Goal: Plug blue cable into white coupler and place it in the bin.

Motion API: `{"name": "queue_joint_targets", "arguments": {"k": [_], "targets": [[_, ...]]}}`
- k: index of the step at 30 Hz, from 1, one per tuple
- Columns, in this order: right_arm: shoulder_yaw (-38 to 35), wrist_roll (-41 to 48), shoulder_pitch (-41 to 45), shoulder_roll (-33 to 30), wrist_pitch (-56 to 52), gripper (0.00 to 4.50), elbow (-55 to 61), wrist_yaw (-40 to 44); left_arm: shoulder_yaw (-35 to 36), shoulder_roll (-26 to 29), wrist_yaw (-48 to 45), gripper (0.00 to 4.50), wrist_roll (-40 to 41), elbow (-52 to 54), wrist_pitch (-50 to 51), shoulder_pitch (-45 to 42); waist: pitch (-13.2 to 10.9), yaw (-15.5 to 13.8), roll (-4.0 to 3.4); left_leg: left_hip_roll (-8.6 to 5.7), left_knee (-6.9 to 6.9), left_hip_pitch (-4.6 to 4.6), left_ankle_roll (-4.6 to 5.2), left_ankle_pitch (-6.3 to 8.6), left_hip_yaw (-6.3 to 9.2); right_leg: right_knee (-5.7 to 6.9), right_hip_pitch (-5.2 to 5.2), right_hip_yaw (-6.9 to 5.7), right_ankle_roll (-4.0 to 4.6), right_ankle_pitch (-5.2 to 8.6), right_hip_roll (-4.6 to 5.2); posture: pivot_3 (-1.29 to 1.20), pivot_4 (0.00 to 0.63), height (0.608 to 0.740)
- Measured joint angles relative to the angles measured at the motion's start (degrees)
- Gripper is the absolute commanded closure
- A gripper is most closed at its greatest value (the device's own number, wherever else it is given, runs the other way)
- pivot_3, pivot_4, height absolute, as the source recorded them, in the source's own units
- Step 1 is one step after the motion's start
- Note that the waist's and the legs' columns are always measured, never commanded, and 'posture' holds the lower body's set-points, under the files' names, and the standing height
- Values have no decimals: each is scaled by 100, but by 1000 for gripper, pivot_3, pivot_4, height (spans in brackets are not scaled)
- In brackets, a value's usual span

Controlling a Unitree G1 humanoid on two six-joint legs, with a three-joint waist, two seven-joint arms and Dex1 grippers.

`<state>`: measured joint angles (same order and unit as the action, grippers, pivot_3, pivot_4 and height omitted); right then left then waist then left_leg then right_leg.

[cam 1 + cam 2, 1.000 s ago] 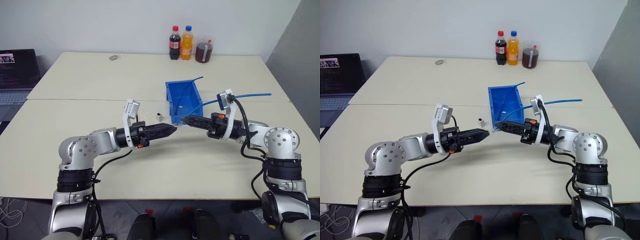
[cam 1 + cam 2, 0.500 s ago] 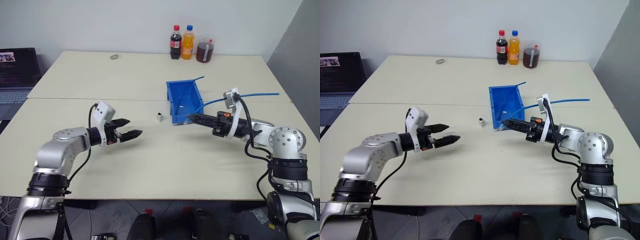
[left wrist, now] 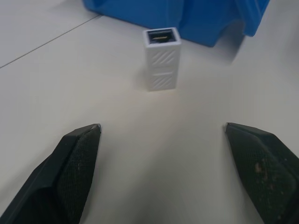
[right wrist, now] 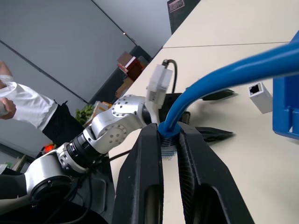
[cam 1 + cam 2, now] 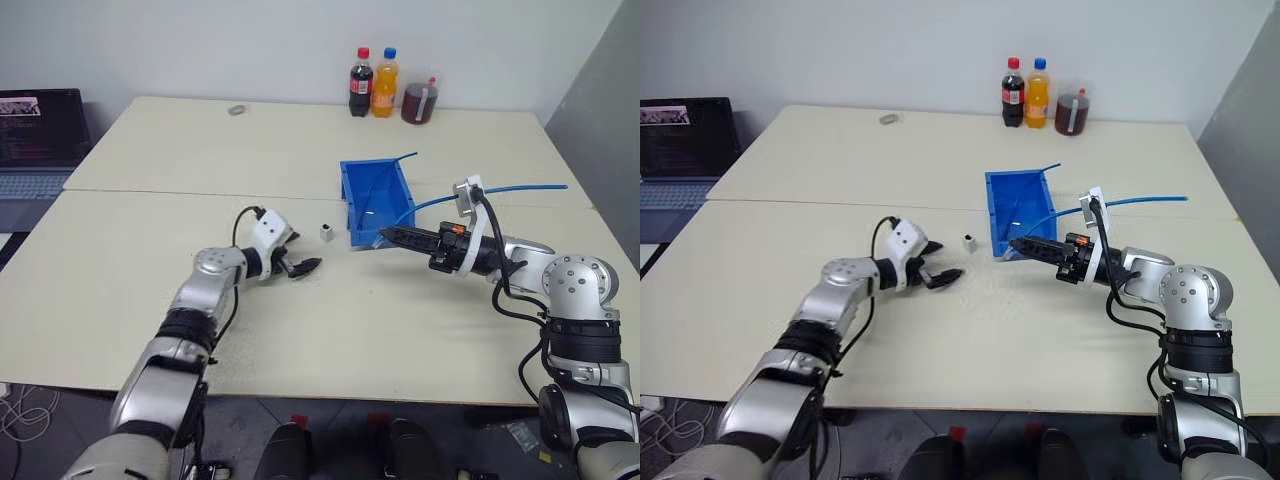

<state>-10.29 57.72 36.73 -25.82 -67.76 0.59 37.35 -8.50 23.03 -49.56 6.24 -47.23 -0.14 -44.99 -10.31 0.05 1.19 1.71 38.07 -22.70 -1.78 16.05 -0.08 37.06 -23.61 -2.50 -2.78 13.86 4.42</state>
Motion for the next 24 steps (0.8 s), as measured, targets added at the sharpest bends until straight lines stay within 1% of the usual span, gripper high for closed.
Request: {"name": "queue_joint_targets", "arguments": {"k": [3,8,10,11,12,13,14,17,24], "targets": [[-21,0,-27,-4,1,4337,63,-19,2,-280,60,46,-200,-769,-410,-430,0,-14,0,0,1,0,0,0,2,3,1,-5,-1,0,2,0,150,740],[-43,4,-176,-2,0,4337,265,-81,40,-545,452,46,-408,-1587,-621,-930,1,-29,2,-1,7,0,0,0,5,6,6,-9,-6,-3,4,0,150,740],[-53,4,-237,-2,-1,4337,311,-129,41,-575,602,46,-479,-1718,-658,-1022,1,-12,2,-1,8,2,0,0,5,8,7,-8,-7,-4,4,0,150,740],[-102,6,-275,-4,-2,4337,344,-149,44,-601,667,208,-507,-1822,-691,-1078,1,-7,2,-1,8,4,0,0,5,10,7,-8,-6,-4,4,0,150,740],[-118,7,-288,-4,-2,4337,356,-155,45,-609,682,208,-515,-1845,-696,-1094,1,-7,2,0,8,4,0,-1,5,10,7,-9,-6,-4,4,0,150,740],[-159,10,-308,-4,-2,4337,385,-177,46,-630,747,576,-563,-1891,-722,-1124,1,-3,2,-1,8,7,0,-1,6,13,8,-8,-6,-4,4,0,150,740],[-188,17,-337,-5,-2,4337,429,-220,51,-666,783,682,-591,-1980,-756,-1167,1,1,2,-1,8,9,0,-1,7,15,9,-8,-5,-5,4,0,150,740],[-198,27,-413,-4,-8,4337,490,-260,133,-737,802,1352,-612,-2098,-752,-1225,1,3,3,-1,8,9,0,-1,6,15,10,-8,-5,-5,4,0,150,740],[-266,100,-430,-5,-9,4337,546,-365,204,-751,767,2646,-651,-2135,-701,-1235,2,8,3,0,8,11,0,-1,7,15,10,-8,-4,-6,4,0,150,740]]}}
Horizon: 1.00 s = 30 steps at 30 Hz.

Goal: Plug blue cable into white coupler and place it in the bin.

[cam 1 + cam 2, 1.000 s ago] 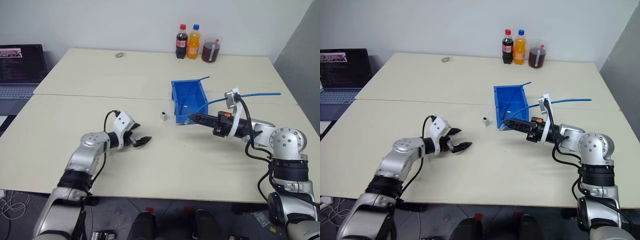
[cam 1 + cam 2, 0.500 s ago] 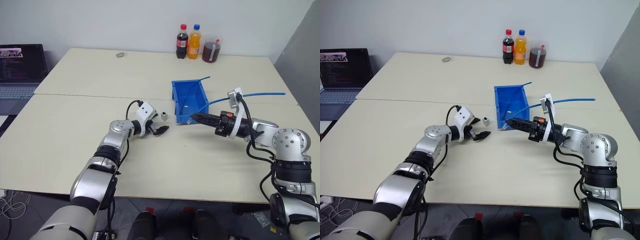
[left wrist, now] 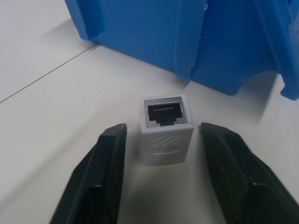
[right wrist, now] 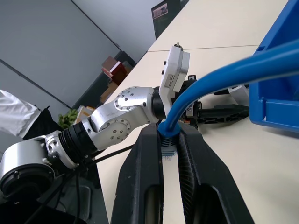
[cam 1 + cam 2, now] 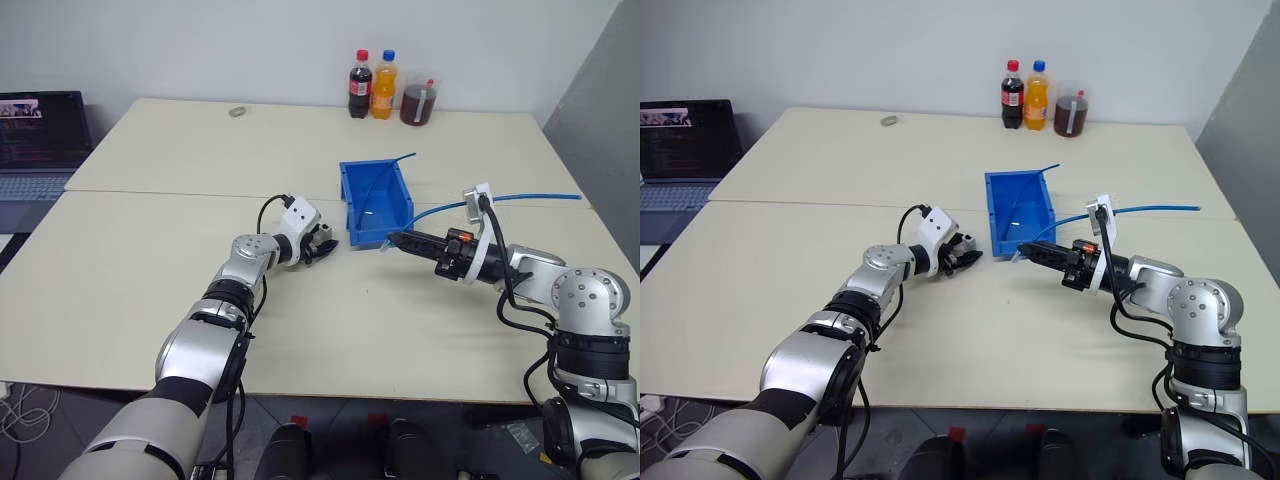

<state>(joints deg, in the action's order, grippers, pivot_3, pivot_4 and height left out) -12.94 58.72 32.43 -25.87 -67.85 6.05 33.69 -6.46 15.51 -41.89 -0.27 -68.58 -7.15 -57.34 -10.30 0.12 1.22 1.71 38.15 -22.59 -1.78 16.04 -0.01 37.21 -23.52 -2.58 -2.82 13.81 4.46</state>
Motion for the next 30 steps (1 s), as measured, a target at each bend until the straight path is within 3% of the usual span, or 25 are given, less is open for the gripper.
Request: {"name": "queue_joint_targets", "arguments": {"k": [5,13,22,25,30], "targets": [[-33,50,-57,-1,0,4337,21,-9,62,7,16,3690,-3,-7,51,4,0,22,0,0,0,3,0,0,-1,2,0,2,0,0,0,0,150,740],[-32,52,-57,0,19,4337,30,-39,152,26,-81,3709,0,48,95,51,0,35,0,0,-1,4,0,0,-2,2,0,3,1,0,-1,0,150,740],[800,-717,-45,-424,700,4337,736,393,-445,943,-3302,3709,456,2997,1212,1417,0,140,-3,-3,-8,-15,-1,0,-5,-12,-11,22,2,0,-2,0,150,740],[1420,-1221,-41,-560,1165,4337,882,770,-726,802,-3493,3709,419,3631,882,1702,0,71,-2,-4,2,-21,-1,0,1,-10,-11,20,1,-1,-2,0,150,740],[2383,-2158,-45,-584,2061,4337,930,1231,-930,332,-3188,3709,263,3506,262,1711,0,9,-2,-4,14,-19,0,0,1,-3,-10,21,-3,-3,-4,0,150,740]]}}
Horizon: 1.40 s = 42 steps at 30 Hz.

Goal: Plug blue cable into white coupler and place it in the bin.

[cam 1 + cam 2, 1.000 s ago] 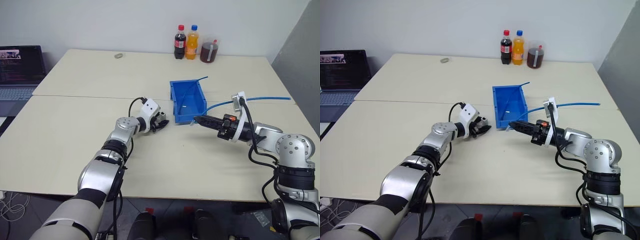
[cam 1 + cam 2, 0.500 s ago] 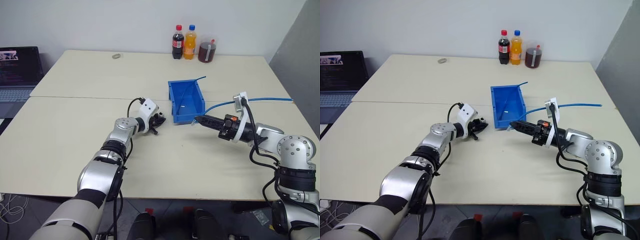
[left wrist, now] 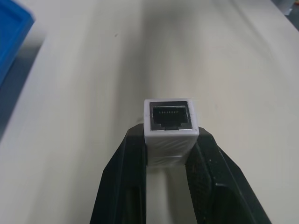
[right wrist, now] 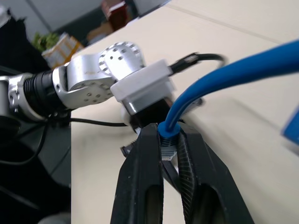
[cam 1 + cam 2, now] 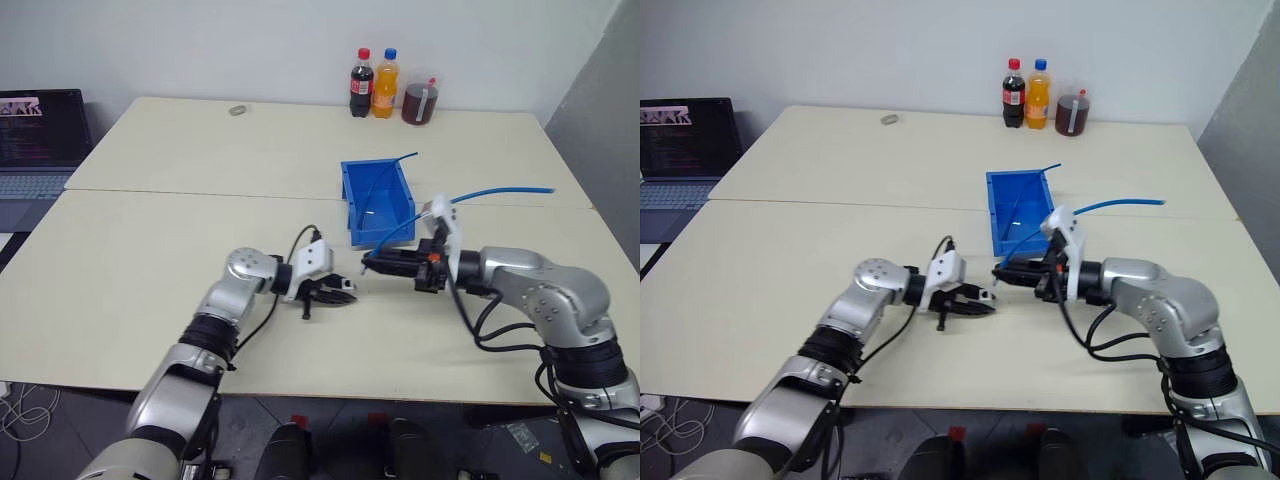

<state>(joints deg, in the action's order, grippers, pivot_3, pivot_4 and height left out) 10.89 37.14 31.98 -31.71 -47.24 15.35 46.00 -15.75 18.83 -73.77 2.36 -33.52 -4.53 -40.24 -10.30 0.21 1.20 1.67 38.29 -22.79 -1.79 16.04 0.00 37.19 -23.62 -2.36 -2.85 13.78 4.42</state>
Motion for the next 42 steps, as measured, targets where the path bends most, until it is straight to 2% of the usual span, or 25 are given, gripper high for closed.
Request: {"name": "queue_joint_targets", "arguments": {"k": [4,8,26,42], "targets": [[479,-779,-88,30,846,4337,-167,246,-71,-101,185,3709,-133,-308,-332,5,0,0,0,0,1,-1,0,0,3,-1,0,-1,0,0,-3,0,150,740],[667,-1139,-104,142,1204,4337,-457,322,-77,-126,213,3709,-147,-326,-383,4,0,0,0,1,8,-2,0,0,3,2,1,-1,1,-1,-3,0,150,740],[662,-1900,-103,186,2085,4337,-1292,828,-62,-73,289,3709,-35,-26,-182,224,0,-1,0,1,14,1,0,0,4,6,4,-1,1,-1,-3,0,150,740],[684,-2290,-124,242,2390,4337,-1298,1073,-62,-75,318,3709,-6,-12,-55,210,0,-1,0,1,22,1,0,0,4,12,5,-1,2,-1,-3,0,150,740]]}}
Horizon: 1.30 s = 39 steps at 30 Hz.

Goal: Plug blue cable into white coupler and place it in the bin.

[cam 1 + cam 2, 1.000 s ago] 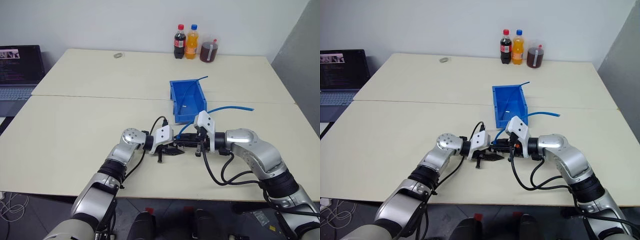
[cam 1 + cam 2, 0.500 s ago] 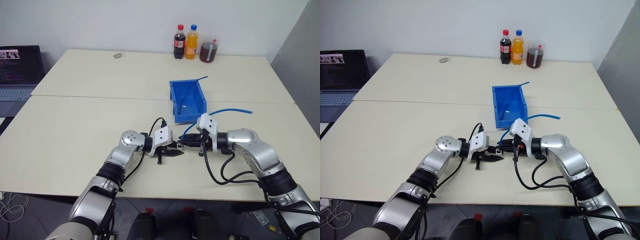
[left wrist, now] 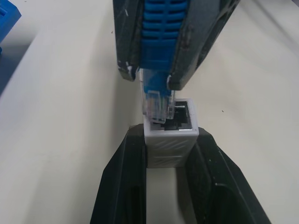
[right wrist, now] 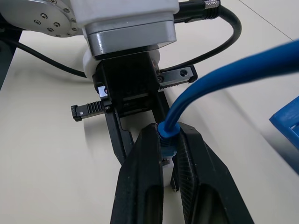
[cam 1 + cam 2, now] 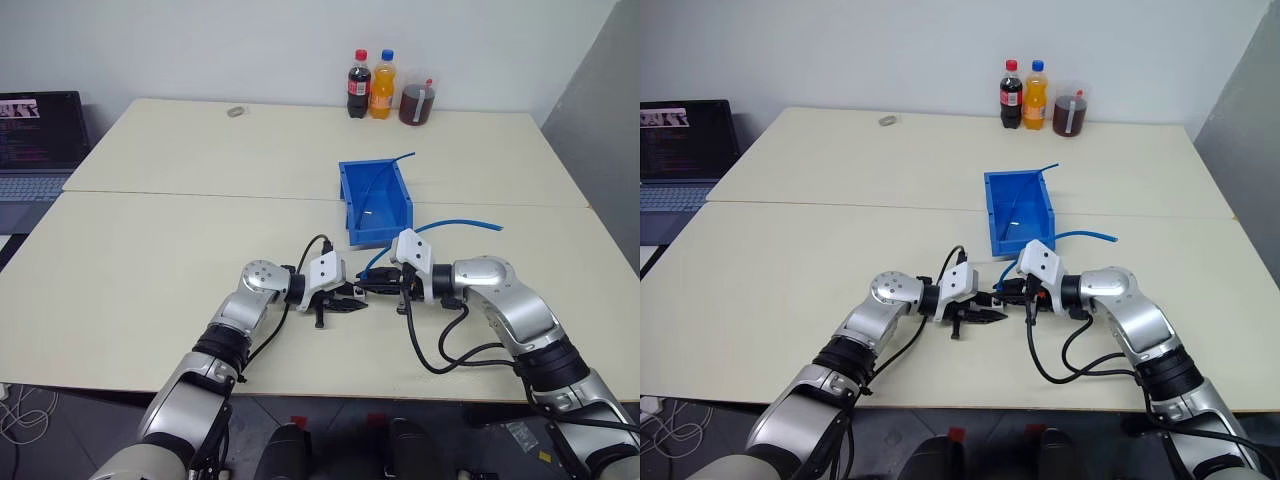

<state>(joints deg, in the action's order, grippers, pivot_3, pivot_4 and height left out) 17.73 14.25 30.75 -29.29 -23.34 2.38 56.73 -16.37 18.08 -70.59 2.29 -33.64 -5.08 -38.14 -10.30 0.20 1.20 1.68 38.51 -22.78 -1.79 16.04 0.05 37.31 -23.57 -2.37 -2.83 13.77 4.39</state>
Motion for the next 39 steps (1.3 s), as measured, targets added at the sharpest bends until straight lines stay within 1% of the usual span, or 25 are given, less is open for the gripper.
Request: {"name": "queue_joint_targets", "arguments": {"k": [8,17,20,28,31,36,39], "targets": [[114,-239,-28,-8,120,4337,73,65,0,0,9,3709,-4,-4,43,-4,0,2,0,0,17,0,1,0,1,8,3,0,0,0,0,0,150,740],[187,-416,174,105,299,4337,-288,96,1,29,104,3709,-11,-38,112,-9,0,16,0,2,29,29,1,0,1,53,12,12,0,1,-6,0,150,740],[202,-408,266,170,337,4337,-488,252,1,41,110,3709,-11,-38,112,-6,0,23,0,3,30,33,1,0,1,56,14,15,1,1,-7,0,150,740],[262,-529,513,177,1083,4337,-1070,775,1,53,93,3709,-10,-36,112,-6,1,28,-1,3,30,36,1,0,0,57,14,17,1,1,-8,0,150,740],[435,-762,749,172,1495,4337,-1479,954,-5,61,94,3709,-18,-28,115,-4,1,37,-1,4,30,40,1,0,0,57,17,17,1,1,-10,0,150,740],[598,-900,1084,191,2057,4337,-2014,1222,-5,70,111,3709,-10,-23,119,3,1,42,-1,4,30,43,1,0,-1,58,18,19,2,1,-10,0,150,740],[610,-899,1272,282,2174,4337,-2353,1394,1,85,122,3709,-10,-23,131,4,1,51,-1,5,30,47,1,0,-2,62,20,20,2,1,-10,0,150,740]]}}
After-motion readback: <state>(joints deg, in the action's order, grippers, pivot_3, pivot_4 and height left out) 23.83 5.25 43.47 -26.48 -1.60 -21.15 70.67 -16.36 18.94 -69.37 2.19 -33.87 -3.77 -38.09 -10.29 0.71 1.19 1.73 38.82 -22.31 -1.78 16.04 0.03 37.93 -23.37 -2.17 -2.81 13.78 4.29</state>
